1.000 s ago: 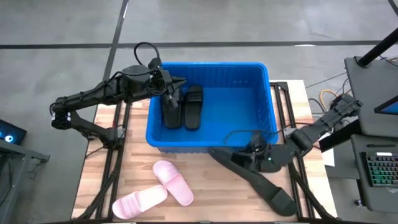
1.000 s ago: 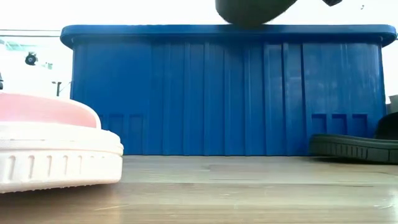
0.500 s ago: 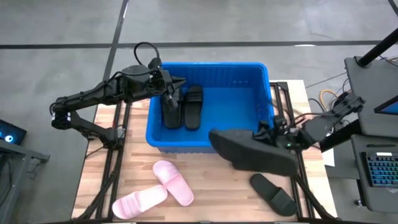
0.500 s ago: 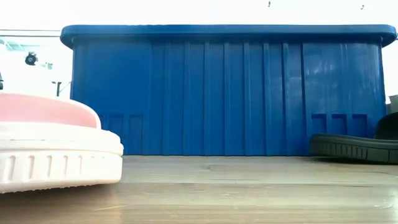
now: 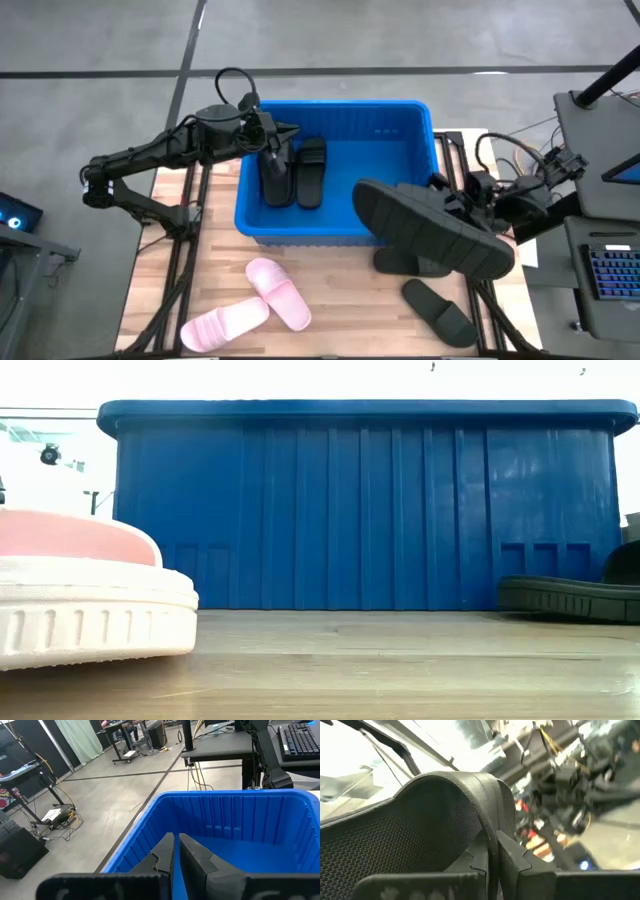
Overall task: Pick and place slides into bin
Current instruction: Put the black slide into the blue bin
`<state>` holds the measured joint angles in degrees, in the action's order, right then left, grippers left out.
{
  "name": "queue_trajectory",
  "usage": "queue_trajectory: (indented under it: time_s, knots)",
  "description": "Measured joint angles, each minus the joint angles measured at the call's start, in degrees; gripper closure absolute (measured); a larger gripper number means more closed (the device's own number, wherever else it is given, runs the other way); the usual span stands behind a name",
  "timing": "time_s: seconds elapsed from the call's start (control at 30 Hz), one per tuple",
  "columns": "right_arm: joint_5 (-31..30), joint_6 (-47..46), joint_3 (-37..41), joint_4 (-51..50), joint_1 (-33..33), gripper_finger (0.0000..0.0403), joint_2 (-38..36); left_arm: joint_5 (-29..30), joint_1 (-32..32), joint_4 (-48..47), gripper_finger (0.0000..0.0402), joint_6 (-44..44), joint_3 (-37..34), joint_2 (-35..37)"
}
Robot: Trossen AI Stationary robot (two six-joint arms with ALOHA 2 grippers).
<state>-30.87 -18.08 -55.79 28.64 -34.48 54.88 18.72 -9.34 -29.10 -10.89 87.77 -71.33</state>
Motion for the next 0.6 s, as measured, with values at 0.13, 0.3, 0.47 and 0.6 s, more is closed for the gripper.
queue_trajectory:
  time_s: [0.13,0.3,0.47,0.6]
  knots:
    - [0.0,8.3,0.0,4.4,0.0,0.0390,0.0,0.0,0.0,0.0,0.0391,0.0,0.0,0.0]
    - [5.6,23.3,0.0,14.2,0.0,0.0390,0.9,0.0,0.0,0.0,0.0391,0.1,0.0,0.0]
    - [17.0,40.4,0.0,23.9,-0.1,0.0390,2.1,0.0,0.0,-0.1,0.0391,0.1,0.0,0.0]
    - [27.0,52.8,0.0,28.2,-0.1,0.0390,3.4,0.0,0.0,-0.2,0.0391,0.1,0.0,0.0]
